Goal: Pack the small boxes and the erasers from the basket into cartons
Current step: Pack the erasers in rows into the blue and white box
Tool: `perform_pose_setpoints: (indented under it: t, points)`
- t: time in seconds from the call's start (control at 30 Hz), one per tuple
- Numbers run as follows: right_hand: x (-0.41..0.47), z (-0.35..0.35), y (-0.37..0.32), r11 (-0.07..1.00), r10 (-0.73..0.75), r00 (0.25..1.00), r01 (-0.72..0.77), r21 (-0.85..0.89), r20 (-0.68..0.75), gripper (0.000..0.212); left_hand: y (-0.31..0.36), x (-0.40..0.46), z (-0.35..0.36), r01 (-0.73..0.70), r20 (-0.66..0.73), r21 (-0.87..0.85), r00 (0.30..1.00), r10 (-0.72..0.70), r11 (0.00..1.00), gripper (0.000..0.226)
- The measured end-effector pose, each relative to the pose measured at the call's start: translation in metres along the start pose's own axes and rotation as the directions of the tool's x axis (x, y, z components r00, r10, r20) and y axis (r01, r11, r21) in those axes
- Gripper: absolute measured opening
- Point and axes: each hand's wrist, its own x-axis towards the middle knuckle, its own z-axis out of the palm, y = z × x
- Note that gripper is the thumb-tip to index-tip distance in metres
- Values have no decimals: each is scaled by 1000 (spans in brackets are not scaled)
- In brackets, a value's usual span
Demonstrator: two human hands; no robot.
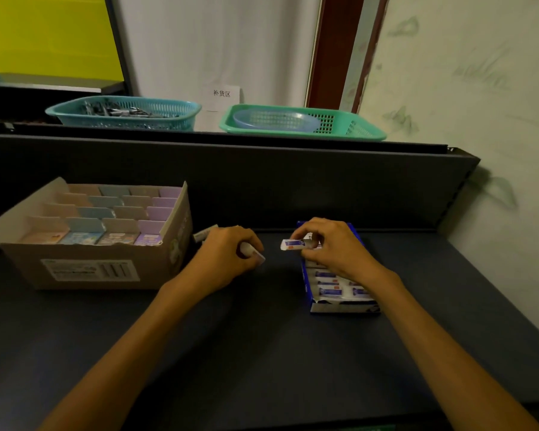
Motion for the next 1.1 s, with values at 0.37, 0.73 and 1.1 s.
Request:
perform_pose_setpoints:
  t: [0.37,0.73,1.1]
  points:
    - [-25,-24,21,994,69,996,-64,92,-51,27,26,9,16,3,2,-16,1000,-3,1000,13]
    - [-41,-35,37,986,66,997,-61,154,-28,22,47,15,26,-64,0,-1,998,64,998,31]
    - [-55,-47,50,953,117,993,-103,286,-31,28,64,25,39,-110,36,146,994,106,983,36]
